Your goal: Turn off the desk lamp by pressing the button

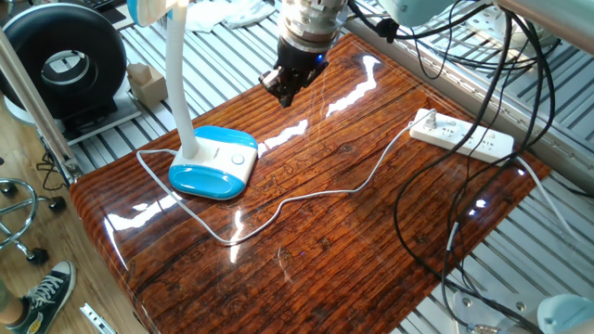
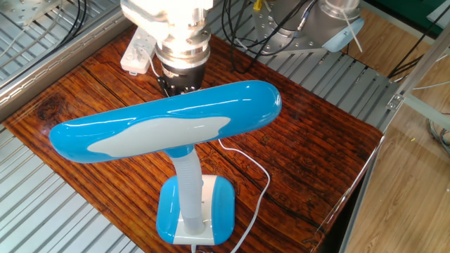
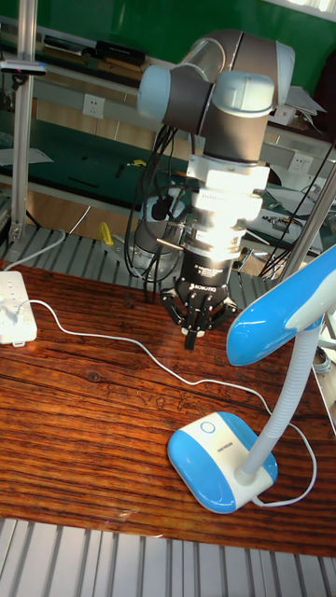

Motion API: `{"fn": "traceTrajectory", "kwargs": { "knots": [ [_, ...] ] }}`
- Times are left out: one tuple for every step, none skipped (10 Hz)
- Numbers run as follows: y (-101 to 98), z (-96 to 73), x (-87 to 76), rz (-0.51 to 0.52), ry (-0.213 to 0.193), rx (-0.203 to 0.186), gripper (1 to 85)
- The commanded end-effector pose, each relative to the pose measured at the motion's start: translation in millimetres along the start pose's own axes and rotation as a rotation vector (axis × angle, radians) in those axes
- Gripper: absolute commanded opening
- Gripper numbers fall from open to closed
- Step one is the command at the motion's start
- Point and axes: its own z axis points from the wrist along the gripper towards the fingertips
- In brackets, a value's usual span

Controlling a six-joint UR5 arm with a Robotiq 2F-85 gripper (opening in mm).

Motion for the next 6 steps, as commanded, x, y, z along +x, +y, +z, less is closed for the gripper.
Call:
{"fn": "traceTrajectory", "kwargs": {
  "knots": [
    [13.7,17.0,2.4,0.018,0.023,-0.027,1.3],
    [14.1,25.9,1.0,0.020,0.012,-0.023,1.3],
    [13.4,33.8,-0.4,0.017,0.001,-0.023,1.3],
    [8.1,40.9,-2.4,0.007,-0.010,-0.019,1.3],
    [7.3,43.9,-2.0,0.009,-0.011,-0.029,1.3],
    [7.1,46.0,-1.0,0.012,-0.011,-0.035,1.3]
  ]
}}
